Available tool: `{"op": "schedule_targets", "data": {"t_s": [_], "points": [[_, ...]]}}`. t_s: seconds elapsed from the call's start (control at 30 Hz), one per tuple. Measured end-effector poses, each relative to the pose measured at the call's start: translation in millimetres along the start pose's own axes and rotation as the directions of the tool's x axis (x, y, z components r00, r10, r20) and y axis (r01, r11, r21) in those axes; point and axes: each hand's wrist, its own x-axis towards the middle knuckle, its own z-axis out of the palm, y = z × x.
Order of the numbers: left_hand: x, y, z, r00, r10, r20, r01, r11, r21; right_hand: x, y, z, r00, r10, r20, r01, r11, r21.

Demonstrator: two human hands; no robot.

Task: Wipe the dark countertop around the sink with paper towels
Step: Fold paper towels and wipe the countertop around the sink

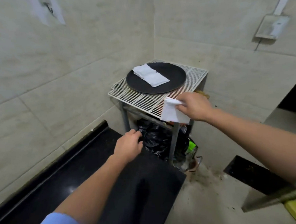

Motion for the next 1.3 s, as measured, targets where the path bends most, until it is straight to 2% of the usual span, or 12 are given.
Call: {"op": "schedule_targets", "data": {"t_s": [0.23,0.37,0.5,0.63,0.73,0.83,0.93,1.03,1.1,1.17,1.23,1.3], "points": [[76.7,-5.7,-7.7,0.996,-0.046,-0.079,0.046,0.999,-0.004,122.3,41.2,-7.5,0.999,-0.035,-0.003,0.035,0.999,0.015],[136.8,-7.9,-7.8,0.983,-0.117,-0.143,0.112,0.993,-0.039,203.3,70.7,-1.9,0.984,-0.133,0.118,0.125,0.99,0.069],[202.8,-1.5,-7.3,0.949,-0.216,-0.23,0.21,0.976,-0.05,278.1,97.9,6.9,0.92,-0.293,0.259,0.279,0.956,0.09],[253.8,11.7,-5.0,0.924,-0.279,-0.263,0.279,0.96,-0.037,331.9,114.1,21.1,0.818,-0.413,0.401,0.384,0.91,0.154],[272.8,18.0,-2.0,0.909,-0.338,-0.243,0.343,0.939,-0.02,358.9,112.8,36.4,0.748,-0.441,0.495,0.416,0.894,0.167],[277.6,21.7,3.1,0.894,-0.385,-0.228,0.394,0.919,-0.004,380.2,110.4,62.1,0.718,-0.445,0.534,0.417,0.891,0.181],[277.9,22.4,7.9,0.881,-0.41,-0.234,0.422,0.906,0.002,391.9,112.5,89.3,0.725,-0.438,0.533,0.405,0.895,0.185],[277.8,21.4,11.7,0.871,-0.423,-0.249,0.435,0.901,-0.007,393.5,122.1,111.2,0.769,-0.419,0.482,0.388,0.906,0.17],[277.5,20.8,13.9,0.866,-0.425,-0.263,0.438,0.899,-0.008,388.7,127.8,119.7,0.82,-0.419,0.39,0.38,0.908,0.176],[277.6,21.3,16.0,0.862,-0.43,-0.268,0.442,0.897,-0.016,379.3,130.3,124.3,0.873,-0.427,0.237,0.415,0.904,0.1],[277.8,21.1,18.2,0.861,-0.427,-0.277,0.439,0.898,-0.02,366.2,128.3,127.7,0.882,-0.459,0.103,0.462,0.887,-0.007],[277.3,20.3,21.0,0.859,-0.418,-0.296,0.432,0.902,-0.018,352.5,125.2,135.7,0.876,-0.475,0.088,0.474,0.88,0.033]]}}
